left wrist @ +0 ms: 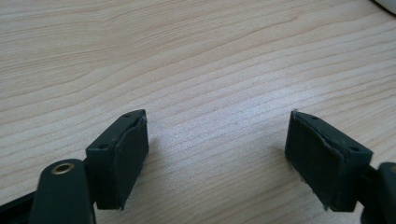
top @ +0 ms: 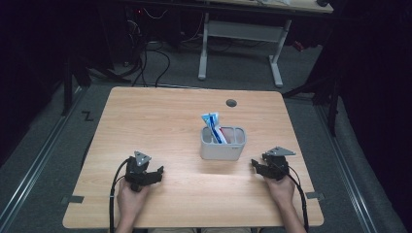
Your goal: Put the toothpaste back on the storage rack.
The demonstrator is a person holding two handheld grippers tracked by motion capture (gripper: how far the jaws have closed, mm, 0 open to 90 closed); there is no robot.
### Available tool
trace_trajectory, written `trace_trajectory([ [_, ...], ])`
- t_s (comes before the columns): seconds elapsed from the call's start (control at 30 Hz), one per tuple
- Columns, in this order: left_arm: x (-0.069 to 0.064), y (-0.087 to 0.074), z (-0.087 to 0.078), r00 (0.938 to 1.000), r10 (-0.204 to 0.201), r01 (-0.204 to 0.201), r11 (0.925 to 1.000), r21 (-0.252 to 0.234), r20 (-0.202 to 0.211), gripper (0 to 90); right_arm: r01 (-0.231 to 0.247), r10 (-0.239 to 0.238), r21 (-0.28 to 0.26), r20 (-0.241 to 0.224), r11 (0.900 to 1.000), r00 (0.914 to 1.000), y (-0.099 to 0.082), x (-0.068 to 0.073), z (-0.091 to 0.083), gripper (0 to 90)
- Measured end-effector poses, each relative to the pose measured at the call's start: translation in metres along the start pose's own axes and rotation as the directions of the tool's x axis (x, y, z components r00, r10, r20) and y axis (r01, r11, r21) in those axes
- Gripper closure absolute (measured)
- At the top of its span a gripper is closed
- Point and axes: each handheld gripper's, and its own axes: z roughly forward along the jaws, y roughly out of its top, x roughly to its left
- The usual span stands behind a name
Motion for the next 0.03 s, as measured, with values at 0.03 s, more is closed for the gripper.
trace_trajectory([
  [0.03,0.0,0.0,0.0,1.0,0.0,0.0,1.0,0.0,0.0,21.8,0.001,-0.001,0.0,0.0,1.0,1.0,0.0,-0.0001,0.0,43.9],
])
